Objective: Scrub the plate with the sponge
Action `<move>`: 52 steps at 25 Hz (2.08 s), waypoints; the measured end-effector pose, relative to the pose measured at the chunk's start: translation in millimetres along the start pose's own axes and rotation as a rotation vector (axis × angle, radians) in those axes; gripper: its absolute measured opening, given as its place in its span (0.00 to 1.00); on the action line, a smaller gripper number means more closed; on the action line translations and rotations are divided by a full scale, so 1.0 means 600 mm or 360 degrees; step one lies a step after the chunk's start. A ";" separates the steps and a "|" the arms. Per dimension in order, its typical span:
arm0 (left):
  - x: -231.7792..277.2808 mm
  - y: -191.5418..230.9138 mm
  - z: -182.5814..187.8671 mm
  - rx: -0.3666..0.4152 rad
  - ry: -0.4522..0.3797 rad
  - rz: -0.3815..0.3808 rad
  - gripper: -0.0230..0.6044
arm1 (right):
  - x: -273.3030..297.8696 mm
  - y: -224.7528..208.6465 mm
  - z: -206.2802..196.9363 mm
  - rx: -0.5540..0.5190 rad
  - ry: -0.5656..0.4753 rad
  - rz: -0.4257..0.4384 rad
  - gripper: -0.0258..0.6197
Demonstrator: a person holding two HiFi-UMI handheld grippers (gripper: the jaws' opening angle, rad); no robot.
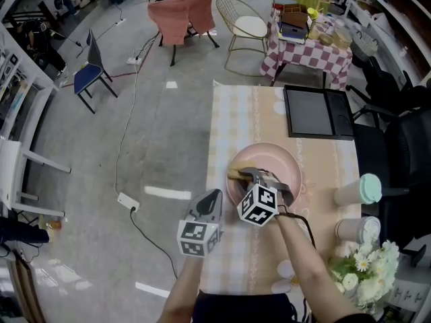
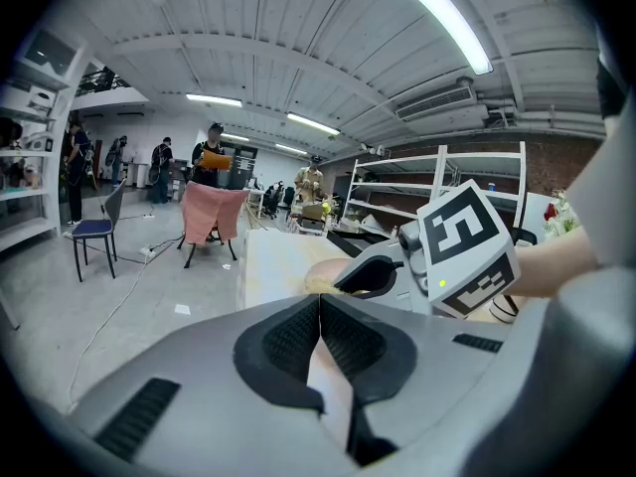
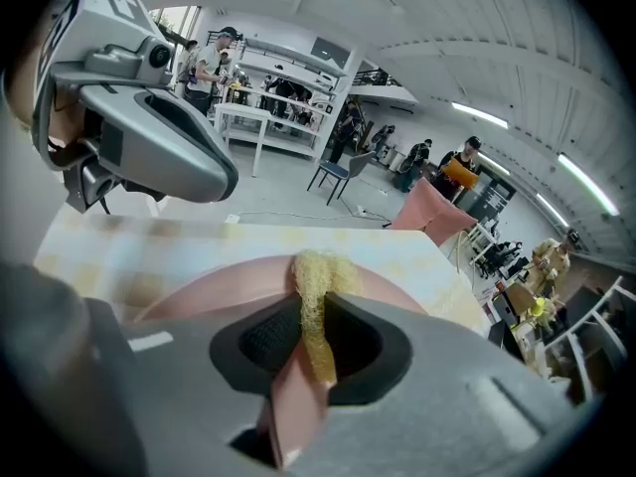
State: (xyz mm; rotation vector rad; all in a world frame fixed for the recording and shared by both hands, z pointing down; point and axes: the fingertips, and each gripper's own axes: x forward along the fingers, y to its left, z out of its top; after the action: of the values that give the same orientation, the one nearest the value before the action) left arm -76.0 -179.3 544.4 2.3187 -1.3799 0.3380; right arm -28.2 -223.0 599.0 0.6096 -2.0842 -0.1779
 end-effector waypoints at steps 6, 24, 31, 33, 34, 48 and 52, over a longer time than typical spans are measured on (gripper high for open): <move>-0.006 -0.003 -0.004 0.0008 -0.0001 -0.0011 0.05 | -0.008 0.021 -0.001 -0.0012 0.0011 0.0032 0.15; -0.037 -0.019 -0.015 0.0030 -0.0003 -0.0022 0.05 | -0.045 0.075 -0.004 0.0106 0.0022 0.0158 0.14; -0.050 -0.028 -0.017 0.0043 -0.0007 -0.0031 0.05 | -0.069 0.098 0.000 0.0142 0.0023 0.0262 0.14; -0.052 -0.031 -0.020 0.0047 -0.0002 -0.0036 0.05 | -0.072 0.101 -0.002 0.0142 0.0022 0.0261 0.14; -0.052 -0.032 -0.021 0.0049 0.0001 -0.0038 0.05 | -0.074 0.102 -0.002 0.0147 0.0021 0.0261 0.14; -0.055 -0.044 -0.024 0.0076 0.0028 -0.0057 0.05 | -0.108 0.104 0.007 0.0130 -0.0011 0.0255 0.14; -0.052 -0.041 -0.019 0.0061 0.0020 -0.0064 0.05 | -0.120 0.076 0.012 0.0160 -0.0029 0.0192 0.14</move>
State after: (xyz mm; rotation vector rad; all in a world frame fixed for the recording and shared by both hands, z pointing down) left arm -69.1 -139.4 536.0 2.3677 -1.3302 0.3698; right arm -18.3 -149.3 557.2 0.5417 -2.1506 -0.0094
